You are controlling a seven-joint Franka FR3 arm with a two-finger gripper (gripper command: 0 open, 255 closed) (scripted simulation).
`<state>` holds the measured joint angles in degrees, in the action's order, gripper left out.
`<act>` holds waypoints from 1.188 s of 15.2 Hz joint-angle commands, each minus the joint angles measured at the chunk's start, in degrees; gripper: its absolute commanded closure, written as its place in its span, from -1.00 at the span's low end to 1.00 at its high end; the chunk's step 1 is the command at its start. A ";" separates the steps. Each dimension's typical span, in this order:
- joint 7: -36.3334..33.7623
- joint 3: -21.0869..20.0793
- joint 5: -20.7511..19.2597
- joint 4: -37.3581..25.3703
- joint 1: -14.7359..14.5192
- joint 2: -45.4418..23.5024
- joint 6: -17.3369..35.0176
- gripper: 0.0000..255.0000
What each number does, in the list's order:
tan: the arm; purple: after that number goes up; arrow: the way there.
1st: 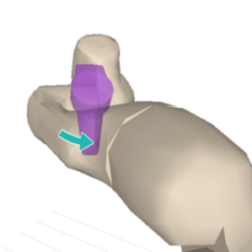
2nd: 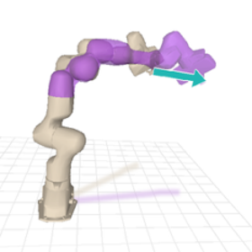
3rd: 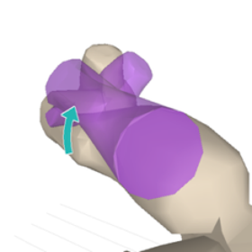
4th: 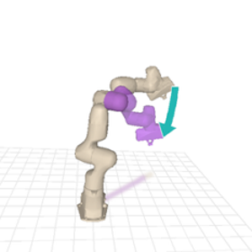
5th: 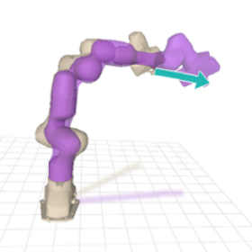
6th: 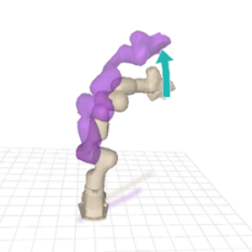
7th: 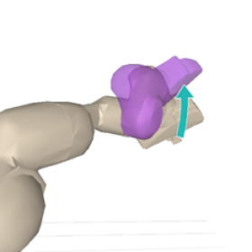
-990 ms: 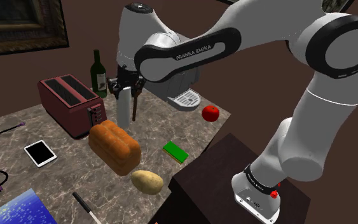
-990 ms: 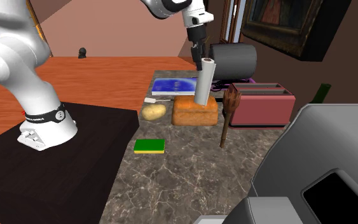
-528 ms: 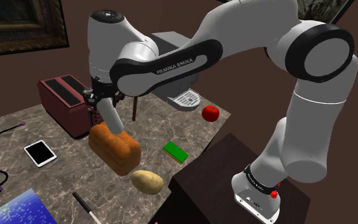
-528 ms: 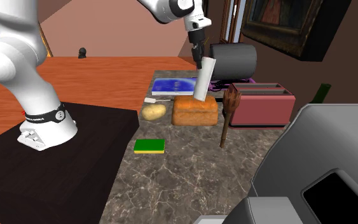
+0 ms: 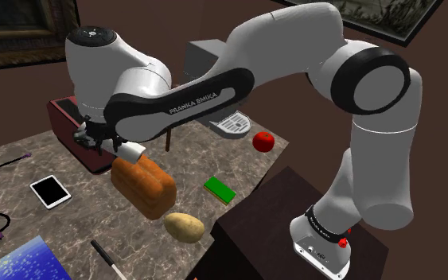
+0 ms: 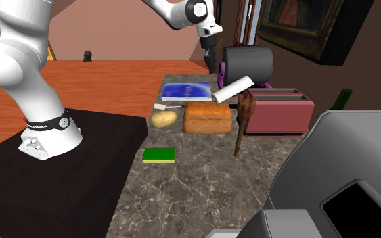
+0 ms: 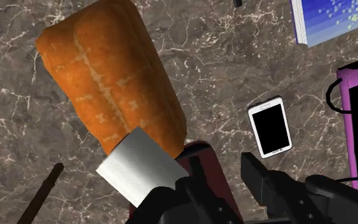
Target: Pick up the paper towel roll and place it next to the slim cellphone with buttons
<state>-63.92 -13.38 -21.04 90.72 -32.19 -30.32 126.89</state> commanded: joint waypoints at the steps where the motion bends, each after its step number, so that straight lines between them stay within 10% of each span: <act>1: 3.59 0.64 -3.26 -0.89 -0.49 -1.23 -0.44 -1.00; 8: 27.00 5.93 -25.09 -6.29 -3.60 -9.44 2.07 -1.00; 18: 26.98 7.03 -25.99 -8.93 -2.76 -13.93 4.62 -1.00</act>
<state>-36.95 -6.38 -47.00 81.93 -34.96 -44.10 131.45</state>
